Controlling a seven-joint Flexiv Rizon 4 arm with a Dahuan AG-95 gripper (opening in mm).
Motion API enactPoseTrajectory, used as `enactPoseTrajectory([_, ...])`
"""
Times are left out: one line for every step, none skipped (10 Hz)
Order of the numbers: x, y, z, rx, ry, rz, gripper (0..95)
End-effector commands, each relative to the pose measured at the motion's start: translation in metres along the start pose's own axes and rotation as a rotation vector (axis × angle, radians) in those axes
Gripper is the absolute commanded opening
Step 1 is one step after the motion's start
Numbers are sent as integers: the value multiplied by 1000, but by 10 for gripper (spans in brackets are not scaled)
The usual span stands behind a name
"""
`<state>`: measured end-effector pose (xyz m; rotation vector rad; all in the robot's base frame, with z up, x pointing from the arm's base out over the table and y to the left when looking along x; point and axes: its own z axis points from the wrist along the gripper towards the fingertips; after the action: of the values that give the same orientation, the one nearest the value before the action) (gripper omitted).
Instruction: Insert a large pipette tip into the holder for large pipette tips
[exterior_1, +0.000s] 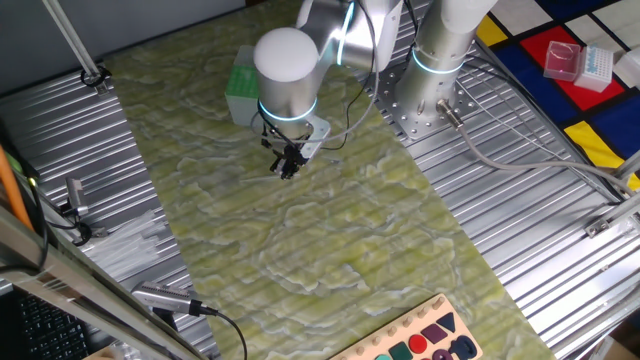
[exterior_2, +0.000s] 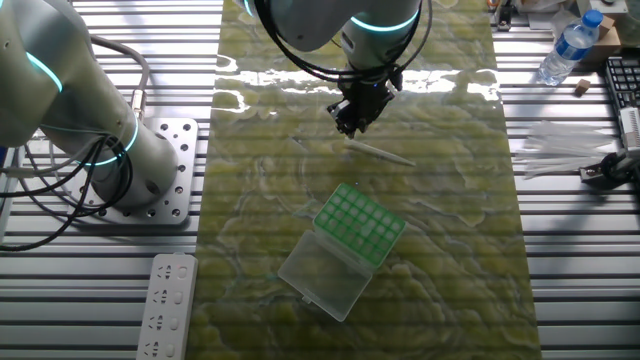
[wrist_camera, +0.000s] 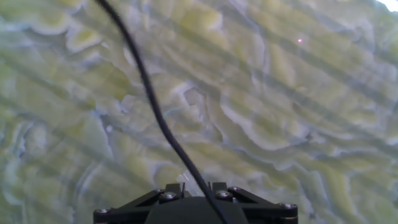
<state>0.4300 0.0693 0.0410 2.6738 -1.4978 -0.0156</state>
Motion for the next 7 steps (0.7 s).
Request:
enactPoseTrajectory([0,1,1,8,82,-186,190])
enactPoseTrajectory([0,1,1,-1,95,-228,190])
enactPoseTrajectory([0,1,1,0,96,-235,380])
enactPoseTrajectory([0,1,1,5,97,-254,380])
enactPoseTrajectory([0,1,1,9,93,-272,380])
enactPoseTrajectory([0,1,1,18,90,-290,380])
enactPoseTrajectory([0,1,1,22,87,-293,380])
